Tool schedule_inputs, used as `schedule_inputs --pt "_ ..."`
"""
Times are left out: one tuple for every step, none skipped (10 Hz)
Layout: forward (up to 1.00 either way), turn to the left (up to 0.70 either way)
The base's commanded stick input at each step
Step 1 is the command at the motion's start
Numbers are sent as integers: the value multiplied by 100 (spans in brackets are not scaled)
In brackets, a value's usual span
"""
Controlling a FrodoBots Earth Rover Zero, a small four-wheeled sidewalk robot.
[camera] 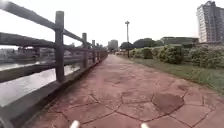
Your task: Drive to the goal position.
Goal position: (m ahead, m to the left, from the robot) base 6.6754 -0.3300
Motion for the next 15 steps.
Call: schedule_inputs --pt "70 0" --pt "70 0" --pt "70 0" --pt "70 0" --pt "70 0" --pt "70 0" --pt "70 0" --pt "70 0" --pt "70 0" --pt "70 0" --pt "70 0" --pt "70 0" --pt "70 0" --pt "70 0" --pt "70 0"
